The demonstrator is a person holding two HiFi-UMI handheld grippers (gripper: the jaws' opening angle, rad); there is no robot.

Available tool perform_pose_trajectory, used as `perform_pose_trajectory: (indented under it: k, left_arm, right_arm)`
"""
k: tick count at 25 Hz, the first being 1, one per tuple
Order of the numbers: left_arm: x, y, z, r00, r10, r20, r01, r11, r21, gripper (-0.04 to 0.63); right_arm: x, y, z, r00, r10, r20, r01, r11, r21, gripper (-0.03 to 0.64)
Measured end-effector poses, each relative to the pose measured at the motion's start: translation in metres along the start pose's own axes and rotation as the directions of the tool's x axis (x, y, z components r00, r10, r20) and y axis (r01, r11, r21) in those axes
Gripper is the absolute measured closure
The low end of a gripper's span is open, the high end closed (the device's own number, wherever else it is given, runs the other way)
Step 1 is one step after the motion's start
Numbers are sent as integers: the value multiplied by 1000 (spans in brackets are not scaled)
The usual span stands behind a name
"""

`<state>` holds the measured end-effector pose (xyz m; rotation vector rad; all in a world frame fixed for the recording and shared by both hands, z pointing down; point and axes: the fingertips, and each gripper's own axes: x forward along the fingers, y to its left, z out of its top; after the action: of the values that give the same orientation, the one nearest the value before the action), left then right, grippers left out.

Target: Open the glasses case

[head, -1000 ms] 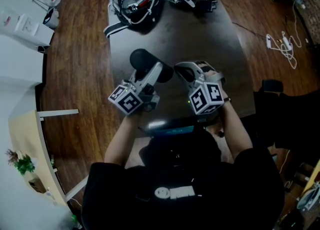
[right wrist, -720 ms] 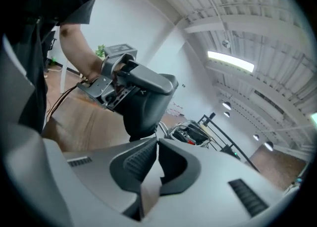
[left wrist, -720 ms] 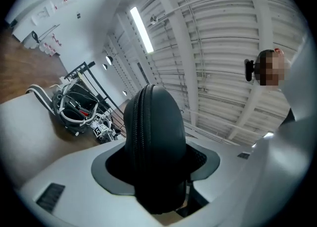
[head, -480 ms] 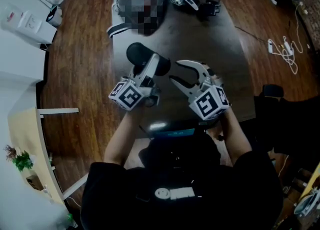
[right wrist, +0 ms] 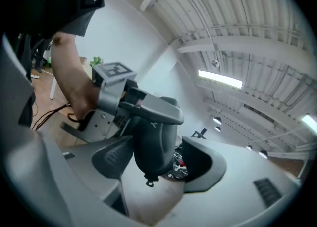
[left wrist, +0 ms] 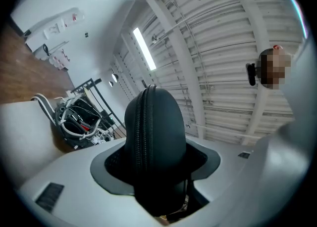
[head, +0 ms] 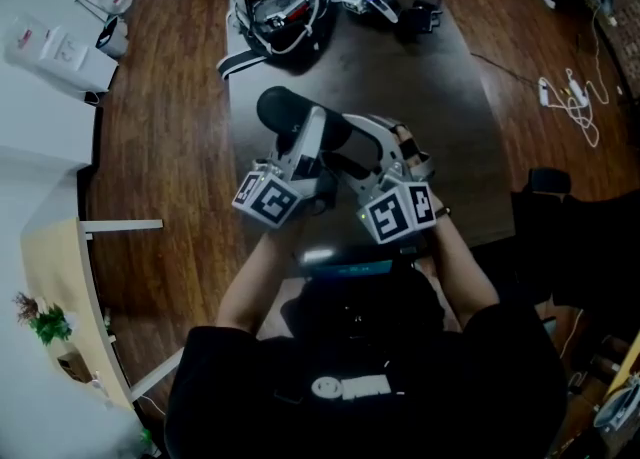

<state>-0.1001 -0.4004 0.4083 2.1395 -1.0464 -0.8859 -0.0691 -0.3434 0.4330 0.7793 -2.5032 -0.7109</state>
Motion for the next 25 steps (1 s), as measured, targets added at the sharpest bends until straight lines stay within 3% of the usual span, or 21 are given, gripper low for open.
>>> perform_pose_trajectory:
  k: [3,7,9,11,12,13,15,16,18,21,23,24,25]
  left_arm:
    - [2,-8,-12,999,-11,-33,12,1000,28,322]
    - [-1,-11,-19,999,-22,-43,23,1000,12,322]
    - [0,-17,-19,994,-80,-68,80,997,-8,302]
    - [0,-26,-18,981,-163,-108,162,987,-19,262]
    - [-2,-32,-17,969,-216,-121,212,976,-40,258]
    - [-4,-38,-16,955,-269,-128,262,963,-69,258]
    - [-10,-47,-14,930,-342,-134,329,938,-111,258]
    - [-12,-50,-13,923,-360,-135,346,931,-118,258]
    - [-14,-55,-11,911,-393,-125,378,917,-129,258]
    - [-15,-63,-8,890,-444,-102,426,891,-157,265]
    - [-15,-61,-7,896,-431,-105,412,896,-164,281]
    - [-15,-56,-8,908,-404,-115,384,909,-163,332]
    - [-14,-49,-10,920,-369,-131,347,924,-163,441]
  right_arm:
    - [4,0,-4,1000,-9,1,9,1000,21,284]
    - [2,4,-10,1000,-9,-18,8,999,-44,296]
    - [-6,3,-3,998,32,48,-34,998,51,310]
    - [-13,0,4,987,66,147,-102,962,253,314]
    - [-17,-3,5,979,74,192,-143,914,379,316]
    - [-22,-7,5,969,84,231,-193,842,504,318]
    - [-34,-12,2,941,129,315,-319,654,686,319]
    - [-39,-14,2,918,144,369,-382,567,730,319]
    - [-47,-19,4,871,131,474,-480,437,761,319]
    - [-60,-41,10,791,25,611,-599,232,766,319]
    - [-65,-47,15,729,-19,684,-679,99,727,319]
    - [-67,-46,16,701,-22,713,-711,54,701,319]
    - [-69,-45,17,675,-28,737,-737,23,676,319]
